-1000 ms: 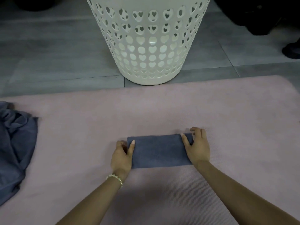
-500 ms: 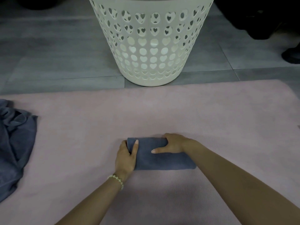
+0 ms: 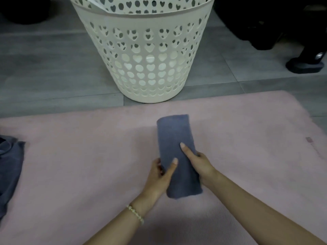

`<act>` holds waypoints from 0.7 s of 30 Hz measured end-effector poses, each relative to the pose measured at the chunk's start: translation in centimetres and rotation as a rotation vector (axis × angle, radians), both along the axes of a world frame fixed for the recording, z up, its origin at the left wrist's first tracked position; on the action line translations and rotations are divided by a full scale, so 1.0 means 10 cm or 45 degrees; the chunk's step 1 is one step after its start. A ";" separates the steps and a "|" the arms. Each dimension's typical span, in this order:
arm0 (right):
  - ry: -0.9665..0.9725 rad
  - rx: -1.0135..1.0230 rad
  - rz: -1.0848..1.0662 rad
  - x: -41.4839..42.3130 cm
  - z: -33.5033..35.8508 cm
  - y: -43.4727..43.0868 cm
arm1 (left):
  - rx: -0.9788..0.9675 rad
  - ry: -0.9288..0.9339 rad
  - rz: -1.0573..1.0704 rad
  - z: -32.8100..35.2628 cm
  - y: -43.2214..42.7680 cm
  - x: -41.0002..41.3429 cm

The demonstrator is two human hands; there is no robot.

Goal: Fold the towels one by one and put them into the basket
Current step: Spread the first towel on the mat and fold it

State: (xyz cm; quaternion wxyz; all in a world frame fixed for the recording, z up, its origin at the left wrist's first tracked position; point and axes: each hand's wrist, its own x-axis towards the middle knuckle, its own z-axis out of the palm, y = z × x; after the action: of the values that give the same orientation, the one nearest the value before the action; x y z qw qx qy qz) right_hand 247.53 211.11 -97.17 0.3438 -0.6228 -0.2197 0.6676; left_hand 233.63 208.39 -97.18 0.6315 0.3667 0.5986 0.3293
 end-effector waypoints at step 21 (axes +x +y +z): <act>0.162 0.254 -0.715 2.08 0.02 0.43 | 0.599 1.141 -0.847 -0.45 1.63 1.23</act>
State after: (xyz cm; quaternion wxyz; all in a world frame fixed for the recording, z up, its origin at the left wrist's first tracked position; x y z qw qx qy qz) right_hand 268.31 215.46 -96.95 0.5872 -0.5795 -0.0814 0.5592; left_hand 245.90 224.67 -101.67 0.2889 0.7669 0.5707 0.0512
